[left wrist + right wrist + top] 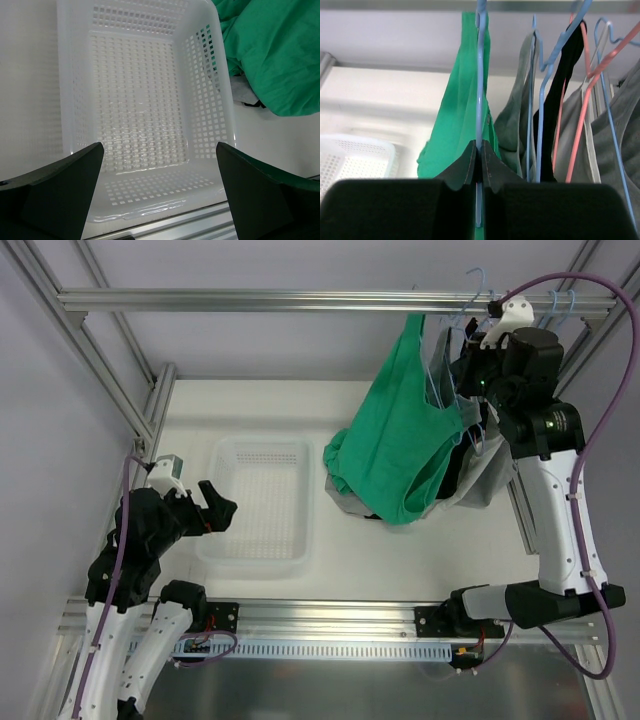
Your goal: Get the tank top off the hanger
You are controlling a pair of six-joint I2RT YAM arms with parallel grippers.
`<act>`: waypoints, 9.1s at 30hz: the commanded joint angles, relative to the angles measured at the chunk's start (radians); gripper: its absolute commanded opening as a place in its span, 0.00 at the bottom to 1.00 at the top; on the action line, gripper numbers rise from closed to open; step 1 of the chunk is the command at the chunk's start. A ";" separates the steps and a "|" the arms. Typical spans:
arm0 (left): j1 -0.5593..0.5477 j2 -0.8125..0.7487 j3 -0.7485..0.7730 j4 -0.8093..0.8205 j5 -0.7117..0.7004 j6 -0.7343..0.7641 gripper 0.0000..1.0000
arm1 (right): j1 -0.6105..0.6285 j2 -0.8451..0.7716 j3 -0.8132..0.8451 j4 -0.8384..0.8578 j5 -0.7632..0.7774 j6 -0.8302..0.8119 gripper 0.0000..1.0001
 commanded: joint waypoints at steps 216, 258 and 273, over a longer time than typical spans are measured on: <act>-1.019 1.502 0.760 0.260 -0.471 -0.186 0.99 | 0.206 -0.865 -0.469 -0.225 0.092 0.092 0.99; -1.095 0.770 0.841 0.248 -0.944 0.005 0.00 | 0.206 -0.956 -0.476 -0.239 0.045 0.040 1.00; -1.092 1.067 1.678 0.450 -1.085 0.666 0.00 | 0.206 -0.904 -0.504 -0.239 0.100 0.035 0.99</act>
